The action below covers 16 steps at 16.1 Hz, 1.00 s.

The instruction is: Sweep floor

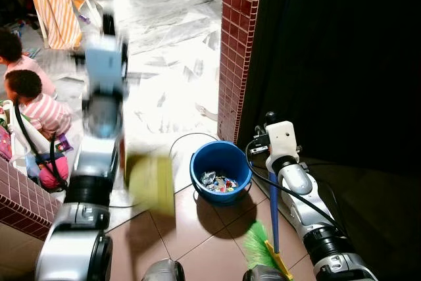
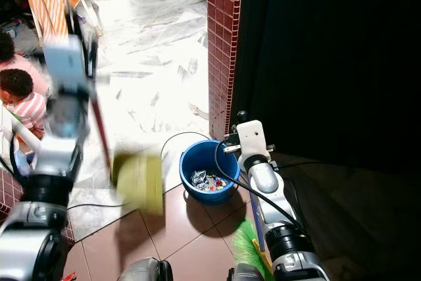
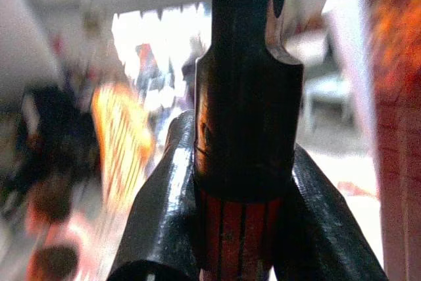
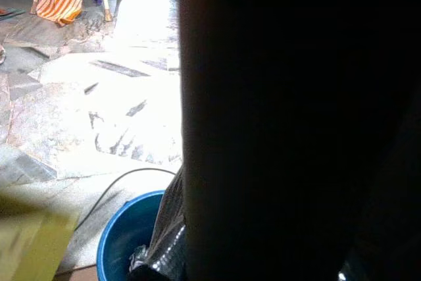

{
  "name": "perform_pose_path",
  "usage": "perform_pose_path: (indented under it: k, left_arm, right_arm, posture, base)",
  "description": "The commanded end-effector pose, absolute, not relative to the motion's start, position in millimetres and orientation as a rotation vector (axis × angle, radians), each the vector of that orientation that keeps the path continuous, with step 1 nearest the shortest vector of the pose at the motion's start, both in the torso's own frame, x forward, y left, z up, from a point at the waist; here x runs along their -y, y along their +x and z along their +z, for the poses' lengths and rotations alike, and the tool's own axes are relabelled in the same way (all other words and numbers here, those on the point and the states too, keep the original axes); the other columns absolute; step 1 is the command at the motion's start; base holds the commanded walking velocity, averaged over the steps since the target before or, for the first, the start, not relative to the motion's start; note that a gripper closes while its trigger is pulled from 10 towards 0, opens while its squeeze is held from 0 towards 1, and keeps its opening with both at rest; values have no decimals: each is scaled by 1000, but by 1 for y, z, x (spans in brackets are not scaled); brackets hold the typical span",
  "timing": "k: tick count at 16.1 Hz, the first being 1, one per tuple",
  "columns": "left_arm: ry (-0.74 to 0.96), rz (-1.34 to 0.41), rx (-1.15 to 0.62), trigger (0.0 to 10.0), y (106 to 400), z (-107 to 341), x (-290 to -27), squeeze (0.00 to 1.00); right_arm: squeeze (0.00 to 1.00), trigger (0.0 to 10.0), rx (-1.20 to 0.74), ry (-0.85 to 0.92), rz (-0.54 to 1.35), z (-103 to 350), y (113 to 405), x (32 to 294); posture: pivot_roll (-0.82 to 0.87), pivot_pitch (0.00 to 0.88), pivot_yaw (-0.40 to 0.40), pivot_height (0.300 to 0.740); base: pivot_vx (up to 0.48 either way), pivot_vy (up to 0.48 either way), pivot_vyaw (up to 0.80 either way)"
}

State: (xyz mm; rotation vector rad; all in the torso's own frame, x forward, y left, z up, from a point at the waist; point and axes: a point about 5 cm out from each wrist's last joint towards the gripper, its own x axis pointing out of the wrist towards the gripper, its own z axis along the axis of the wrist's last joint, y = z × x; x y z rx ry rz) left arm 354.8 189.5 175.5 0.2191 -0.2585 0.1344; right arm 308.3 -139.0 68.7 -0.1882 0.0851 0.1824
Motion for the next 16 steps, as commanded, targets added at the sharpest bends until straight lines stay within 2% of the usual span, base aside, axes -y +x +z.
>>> perform_pose_path:
  k: [1,3,5,10,13,16]
  left_arm:
    - [199,181,217,10000,354,165,-197,0]
    - [163,200,49,10000,347,124,-200,0]
    - [106,197,-56,10000,340,96,-191,0]
    - [64,200,-171,10000,332,67,-170,0]
    - [40,142,-170,10000,327,60,-151,0]
    - [61,130,-164,10000,325,57,-145,0]
  right_arm:
    - [0,10000,-57,-161,204,73,308,134]
    - [0,10000,-25,-145,254,77,307,127]
    - [0,10000,-12,-144,278,79,305,123]
    - [0,10000,-4,-130,300,79,303,121]
    - [0,10000,-5,-122,307,79,302,121]
    - [0,10000,-11,-116,318,78,301,118]
  posture:
    - [-87,0,44,740]
    - [-86,0,43,740]
    - [-85,0,36,740]
    - [-93,0,37,740]
    - [-97,0,41,740]
    - [-94,0,38,740]
  base:
    - [0,0,0]
    - [0,0,0]
    - [0,0,800]
    - [0,0,800]
    - [0,0,800]
    - [0,0,800]
